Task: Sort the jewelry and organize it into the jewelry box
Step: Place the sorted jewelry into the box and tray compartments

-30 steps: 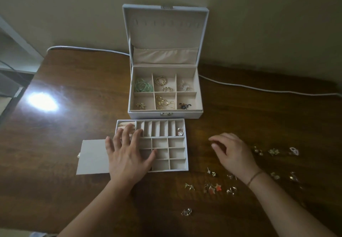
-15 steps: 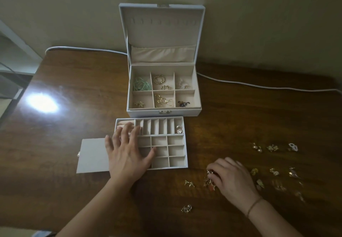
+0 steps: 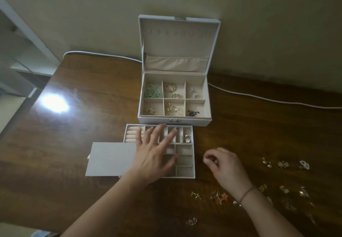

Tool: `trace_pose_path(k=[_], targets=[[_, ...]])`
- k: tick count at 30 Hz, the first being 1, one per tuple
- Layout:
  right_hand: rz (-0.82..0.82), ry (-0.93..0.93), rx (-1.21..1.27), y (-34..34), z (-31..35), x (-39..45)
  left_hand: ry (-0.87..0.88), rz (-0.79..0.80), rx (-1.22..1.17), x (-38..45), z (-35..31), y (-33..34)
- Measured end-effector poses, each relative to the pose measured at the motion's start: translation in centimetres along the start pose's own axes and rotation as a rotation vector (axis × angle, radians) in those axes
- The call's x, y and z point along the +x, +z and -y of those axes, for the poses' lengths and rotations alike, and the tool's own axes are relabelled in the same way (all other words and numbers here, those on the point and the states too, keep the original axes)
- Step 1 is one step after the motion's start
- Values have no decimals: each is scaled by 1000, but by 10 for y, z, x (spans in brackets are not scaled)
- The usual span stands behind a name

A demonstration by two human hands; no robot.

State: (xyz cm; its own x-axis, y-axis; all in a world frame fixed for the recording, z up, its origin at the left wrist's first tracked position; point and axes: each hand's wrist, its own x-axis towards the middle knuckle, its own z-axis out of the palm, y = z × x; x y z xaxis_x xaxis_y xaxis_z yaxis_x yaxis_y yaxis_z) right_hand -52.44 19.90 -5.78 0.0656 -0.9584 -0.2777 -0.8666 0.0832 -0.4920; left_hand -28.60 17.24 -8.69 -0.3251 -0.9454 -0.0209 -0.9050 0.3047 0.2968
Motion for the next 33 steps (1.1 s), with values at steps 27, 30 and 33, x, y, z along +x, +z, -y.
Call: trace_pose_path(k=[27, 30, 33], targets=[[-94, -10, 163, 31, 47, 61, 31, -153, -247, 9, 8, 16], [-77, -71, 118, 34, 50, 57, 16, -139, -251, 8, 8, 17], [-87, -85, 130, 33, 49, 57, 9, -132, -239, 8, 8, 16]])
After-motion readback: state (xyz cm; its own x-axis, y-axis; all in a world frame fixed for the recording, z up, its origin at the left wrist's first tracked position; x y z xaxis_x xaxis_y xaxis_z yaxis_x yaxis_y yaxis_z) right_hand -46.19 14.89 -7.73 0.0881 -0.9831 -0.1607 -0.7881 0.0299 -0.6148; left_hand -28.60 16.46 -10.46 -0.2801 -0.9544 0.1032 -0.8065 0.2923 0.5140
